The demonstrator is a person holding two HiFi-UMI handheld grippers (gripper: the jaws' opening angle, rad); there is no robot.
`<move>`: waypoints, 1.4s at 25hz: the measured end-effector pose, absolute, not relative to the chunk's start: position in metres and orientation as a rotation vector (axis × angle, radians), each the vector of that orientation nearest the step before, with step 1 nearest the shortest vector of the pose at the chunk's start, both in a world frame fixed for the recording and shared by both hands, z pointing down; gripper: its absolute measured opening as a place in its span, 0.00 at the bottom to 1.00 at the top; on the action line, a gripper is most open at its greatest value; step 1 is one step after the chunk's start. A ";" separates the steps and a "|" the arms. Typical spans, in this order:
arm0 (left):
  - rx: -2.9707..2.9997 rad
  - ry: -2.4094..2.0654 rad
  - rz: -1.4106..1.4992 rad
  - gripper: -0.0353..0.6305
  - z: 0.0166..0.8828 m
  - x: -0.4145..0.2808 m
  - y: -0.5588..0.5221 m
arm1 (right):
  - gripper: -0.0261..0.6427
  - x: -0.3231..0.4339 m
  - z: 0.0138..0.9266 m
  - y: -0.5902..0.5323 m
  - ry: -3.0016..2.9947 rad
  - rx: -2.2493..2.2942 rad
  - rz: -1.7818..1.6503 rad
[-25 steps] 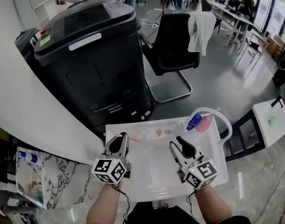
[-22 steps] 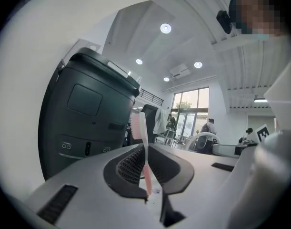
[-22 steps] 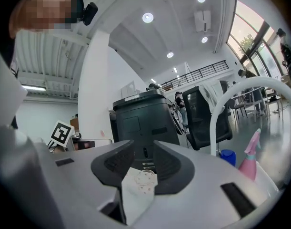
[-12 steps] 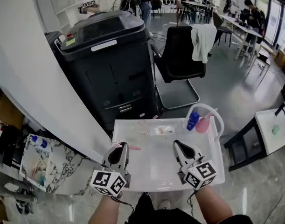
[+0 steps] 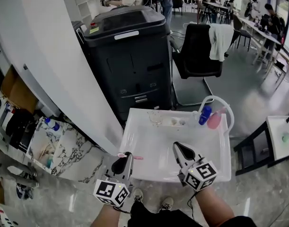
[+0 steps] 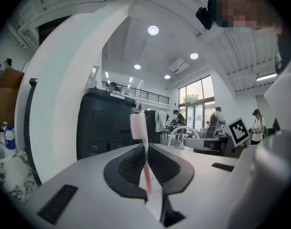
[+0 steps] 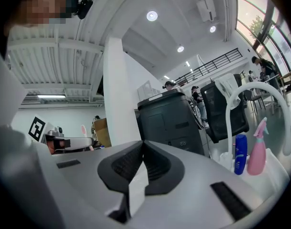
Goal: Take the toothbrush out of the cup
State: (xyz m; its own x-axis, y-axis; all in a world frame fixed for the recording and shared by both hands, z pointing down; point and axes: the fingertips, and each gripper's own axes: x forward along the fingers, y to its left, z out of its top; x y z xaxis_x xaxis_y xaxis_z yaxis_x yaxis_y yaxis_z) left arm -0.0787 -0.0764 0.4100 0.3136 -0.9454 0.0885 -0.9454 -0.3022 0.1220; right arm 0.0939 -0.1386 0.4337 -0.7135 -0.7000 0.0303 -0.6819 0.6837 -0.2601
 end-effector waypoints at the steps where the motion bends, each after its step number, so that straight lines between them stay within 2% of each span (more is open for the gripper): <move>1: 2.417 -1.764 0.005 0.11 0.411 -0.082 -0.071 | 0.06 0.088 0.435 -0.134 2.827 -1.143 -0.392; 10: 2.428 -1.760 0.023 0.11 0.413 -0.130 -0.039 | 0.06 0.029 0.435 -0.107 2.850 -1.112 -0.393; 21: 2.587 -1.516 0.021 0.11 0.414 -0.198 0.003 | 0.06 -0.040 0.432 -0.025 2.763 -1.380 -0.346; 35: 2.717 -1.190 0.042 0.11 0.430 -0.214 0.078 | 0.06 -0.050 0.445 0.089 2.572 -1.710 -0.367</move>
